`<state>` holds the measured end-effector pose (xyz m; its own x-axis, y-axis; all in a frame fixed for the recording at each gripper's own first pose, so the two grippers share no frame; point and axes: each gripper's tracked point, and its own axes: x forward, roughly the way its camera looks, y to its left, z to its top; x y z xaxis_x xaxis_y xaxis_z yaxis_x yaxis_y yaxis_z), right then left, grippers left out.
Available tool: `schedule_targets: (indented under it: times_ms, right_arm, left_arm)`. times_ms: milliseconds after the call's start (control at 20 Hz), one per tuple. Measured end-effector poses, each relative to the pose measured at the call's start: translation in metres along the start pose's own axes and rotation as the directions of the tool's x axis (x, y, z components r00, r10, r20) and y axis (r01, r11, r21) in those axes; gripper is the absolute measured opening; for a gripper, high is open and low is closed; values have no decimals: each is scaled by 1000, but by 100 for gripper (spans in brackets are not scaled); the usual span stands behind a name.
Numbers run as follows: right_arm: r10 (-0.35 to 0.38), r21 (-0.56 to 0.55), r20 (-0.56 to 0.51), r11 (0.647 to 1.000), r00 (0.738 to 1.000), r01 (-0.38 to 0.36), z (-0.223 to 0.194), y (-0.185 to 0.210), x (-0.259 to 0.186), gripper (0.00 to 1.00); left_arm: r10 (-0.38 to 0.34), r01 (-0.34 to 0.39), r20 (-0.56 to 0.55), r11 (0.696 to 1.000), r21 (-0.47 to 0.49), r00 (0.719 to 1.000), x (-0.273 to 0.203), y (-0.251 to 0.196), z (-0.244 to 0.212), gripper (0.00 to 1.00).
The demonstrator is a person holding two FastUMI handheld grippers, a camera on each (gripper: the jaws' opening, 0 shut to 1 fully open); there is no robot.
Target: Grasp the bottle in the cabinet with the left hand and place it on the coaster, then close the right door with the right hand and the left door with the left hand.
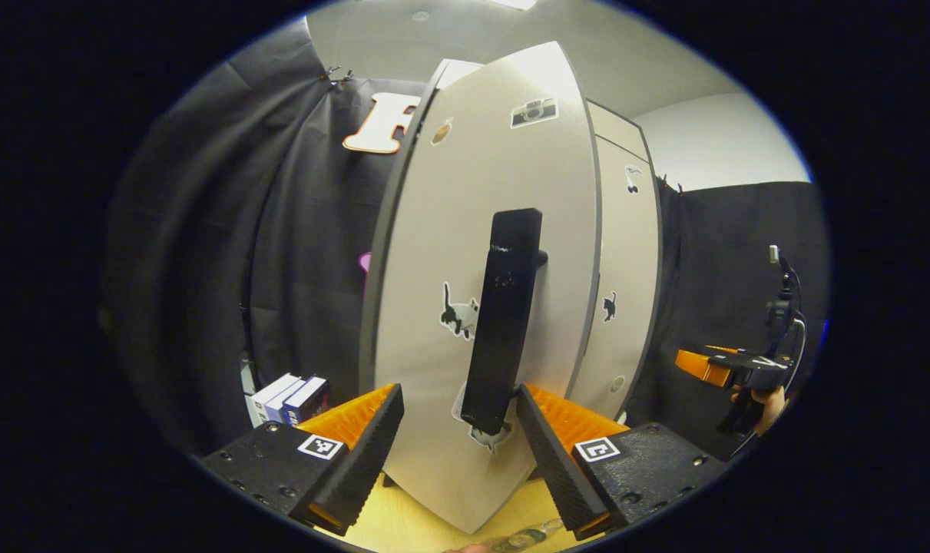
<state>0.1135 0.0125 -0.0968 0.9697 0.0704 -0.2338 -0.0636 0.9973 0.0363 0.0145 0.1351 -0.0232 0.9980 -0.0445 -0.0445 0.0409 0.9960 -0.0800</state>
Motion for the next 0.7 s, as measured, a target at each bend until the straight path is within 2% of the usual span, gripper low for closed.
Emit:
schedule_targets:
  times_ms: [300,350,550,700]
  right_arm:
    - [-72,37,-12,997,997,73,-4,-46,-3,100]
    - [-78,42,-14,996,997,79,-4,-51,-4,100]
    - [-108,58,-17,992,994,109,-8,-69,-8,100]
    - [-126,64,-29,990,992,128,-14,-79,-11,100]
  left_arm:
    - [-22,22,-16,1000,-2,1000,41,-26,-6,96]
    - [-29,29,-17,1000,8,999,49,-30,-6,99]
    - [-42,42,-8,998,54,999,60,-36,-5,99]
    - [-46,47,-9,997,53,999,73,-38,-7,100]
